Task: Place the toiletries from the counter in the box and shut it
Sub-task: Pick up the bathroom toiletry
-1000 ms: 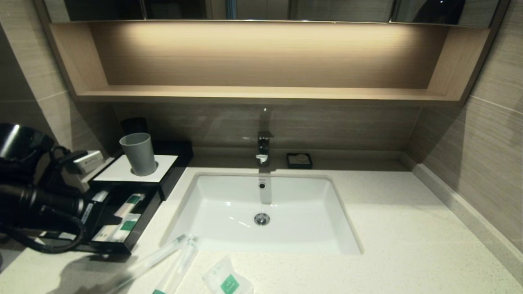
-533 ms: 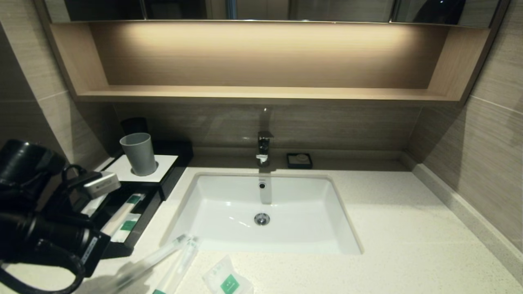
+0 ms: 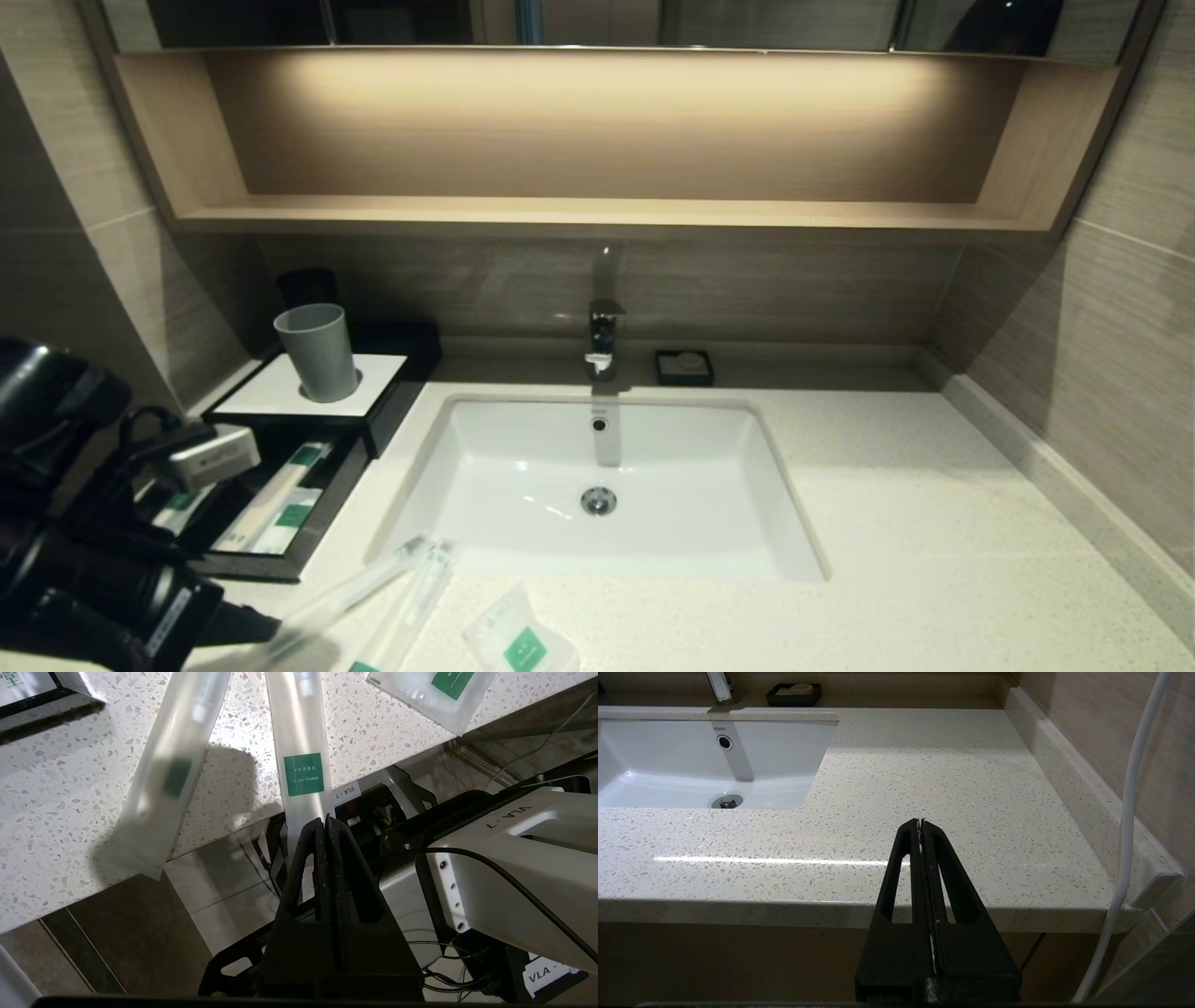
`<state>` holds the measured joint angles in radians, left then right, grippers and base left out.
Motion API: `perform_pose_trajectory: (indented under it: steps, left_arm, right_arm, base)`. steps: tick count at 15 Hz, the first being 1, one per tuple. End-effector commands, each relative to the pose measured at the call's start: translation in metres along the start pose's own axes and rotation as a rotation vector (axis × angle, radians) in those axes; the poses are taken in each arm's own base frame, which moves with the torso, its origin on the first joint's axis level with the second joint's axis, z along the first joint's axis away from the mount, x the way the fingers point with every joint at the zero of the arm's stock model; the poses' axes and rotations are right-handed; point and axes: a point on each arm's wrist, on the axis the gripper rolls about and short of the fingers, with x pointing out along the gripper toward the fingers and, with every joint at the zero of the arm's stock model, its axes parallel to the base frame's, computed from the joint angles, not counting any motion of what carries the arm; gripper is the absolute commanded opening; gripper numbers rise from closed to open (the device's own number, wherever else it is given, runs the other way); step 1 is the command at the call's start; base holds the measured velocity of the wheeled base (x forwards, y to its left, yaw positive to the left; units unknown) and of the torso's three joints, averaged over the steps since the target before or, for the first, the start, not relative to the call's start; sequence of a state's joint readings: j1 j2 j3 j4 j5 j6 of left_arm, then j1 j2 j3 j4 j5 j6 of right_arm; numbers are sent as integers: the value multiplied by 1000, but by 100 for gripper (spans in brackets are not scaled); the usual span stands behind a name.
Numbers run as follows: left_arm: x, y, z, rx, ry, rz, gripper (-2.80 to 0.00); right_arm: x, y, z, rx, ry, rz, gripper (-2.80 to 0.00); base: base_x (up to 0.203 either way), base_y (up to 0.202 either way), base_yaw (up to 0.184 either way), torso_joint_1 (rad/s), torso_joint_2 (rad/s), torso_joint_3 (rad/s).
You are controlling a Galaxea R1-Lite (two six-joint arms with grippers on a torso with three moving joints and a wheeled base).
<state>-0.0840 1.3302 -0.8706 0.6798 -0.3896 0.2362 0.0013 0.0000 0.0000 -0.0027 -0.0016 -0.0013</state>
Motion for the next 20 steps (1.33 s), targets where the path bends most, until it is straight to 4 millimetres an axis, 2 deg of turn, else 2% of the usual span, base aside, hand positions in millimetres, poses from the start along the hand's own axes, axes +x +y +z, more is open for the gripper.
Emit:
perform_pose_trajectory:
  steps: [1, 4, 6, 9, 20]
  left_arm:
    - [11, 4, 1, -12, 46, -17, -280]
    - [24, 9, 5, -25, 98, -33, -280]
    - [28, 9, 0, 3, 122, -43, -280]
    - [30, 8, -9, 72, 140, -59, -280]
    - [34, 7, -21, 163, 182, -83, -280]
  right_arm:
    - [0, 0, 0, 0, 0, 0, -280]
    - [0, 0, 0, 0, -2, 0, -280]
    - [0, 0, 0, 0, 0, 0, -280]
    - [0, 0, 0, 0, 0, 0, -280]
    - [0, 0, 0, 0, 0, 0, -280]
  base:
    - [0, 0, 0, 0, 0, 0]
    - [0, 0, 0, 0, 0, 0]
    - [0, 0, 0, 0, 0, 0]
    - [0, 0, 0, 0, 0, 0]
    - [0, 0, 0, 0, 0, 0]
